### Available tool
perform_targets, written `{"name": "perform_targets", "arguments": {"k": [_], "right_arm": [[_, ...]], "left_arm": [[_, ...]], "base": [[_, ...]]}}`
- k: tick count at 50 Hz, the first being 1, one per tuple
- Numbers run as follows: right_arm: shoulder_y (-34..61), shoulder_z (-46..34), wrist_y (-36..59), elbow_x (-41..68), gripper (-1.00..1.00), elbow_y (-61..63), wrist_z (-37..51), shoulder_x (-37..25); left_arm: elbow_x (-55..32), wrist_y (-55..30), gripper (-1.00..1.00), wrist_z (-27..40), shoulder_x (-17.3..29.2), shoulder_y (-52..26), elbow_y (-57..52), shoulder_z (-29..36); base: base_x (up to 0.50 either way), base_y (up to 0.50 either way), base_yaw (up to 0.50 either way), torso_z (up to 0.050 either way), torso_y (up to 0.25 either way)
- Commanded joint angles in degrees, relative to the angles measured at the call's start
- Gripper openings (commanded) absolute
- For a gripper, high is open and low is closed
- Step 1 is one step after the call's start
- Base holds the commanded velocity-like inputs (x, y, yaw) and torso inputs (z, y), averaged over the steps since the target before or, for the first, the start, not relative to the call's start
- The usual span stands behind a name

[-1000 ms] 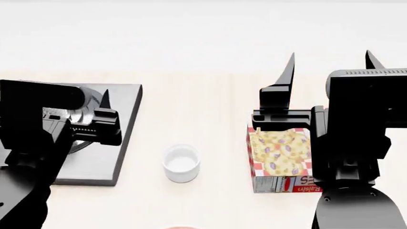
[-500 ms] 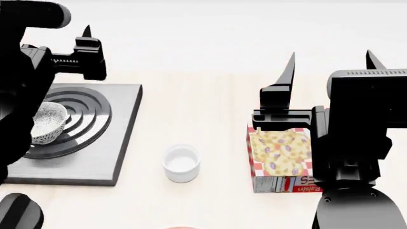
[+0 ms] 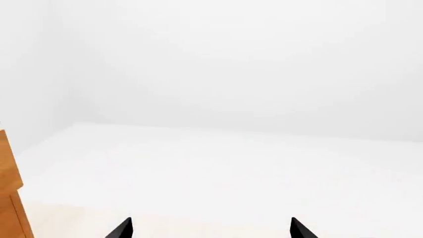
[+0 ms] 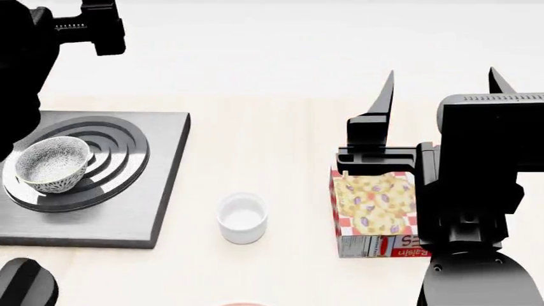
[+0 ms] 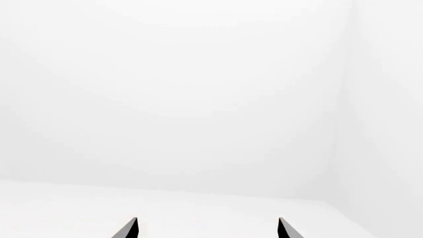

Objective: Pick the akita bowl on the stove and place it on the plate.

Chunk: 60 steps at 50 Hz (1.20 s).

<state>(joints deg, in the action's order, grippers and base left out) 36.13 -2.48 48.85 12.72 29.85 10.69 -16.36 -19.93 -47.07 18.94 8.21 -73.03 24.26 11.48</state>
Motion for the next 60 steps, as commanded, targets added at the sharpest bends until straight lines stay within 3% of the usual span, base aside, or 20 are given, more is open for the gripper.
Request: {"name": "perform_targets", "arguments": {"k": [1, 14, 21, 60], "right_arm": [[-0.1, -0.1, -0.3, 0.2, 1.00, -0.1, 0.1, -0.1], [0.0, 0.0, -0.3, 0.6, 1.00, -0.2, 0.4, -0.2], [0.1, 0.1, -0.4, 0.8, 1.00, -0.3, 0.4, -0.3], [0.0, -0.3, -0.7, 1.5, 1.00, -0.4, 1.1, -0.7]], "left_arm": [[-0.3, 1.7, 1.00, 1.4, -1.5, -2.3, 6.5, -1.5], [-0.9, 5.3, 1.00, -0.9, -1.6, -2.8, 9.8, -1.0], [0.4, 8.4, 1.00, -4.8, -0.8, -0.8, 8.9, 2.8], [-1.3, 9.4, 1.00, -4.7, 0.6, 0.2, 7.2, 2.9]], "base": [[0.00, 0.00, 0.00, 0.000, 0.000], [0.00, 0.00, 0.00, 0.000, 0.000], [0.00, 0.00, 0.00, 0.000, 0.000], [0.00, 0.00, 0.00, 0.000, -0.085]]}}
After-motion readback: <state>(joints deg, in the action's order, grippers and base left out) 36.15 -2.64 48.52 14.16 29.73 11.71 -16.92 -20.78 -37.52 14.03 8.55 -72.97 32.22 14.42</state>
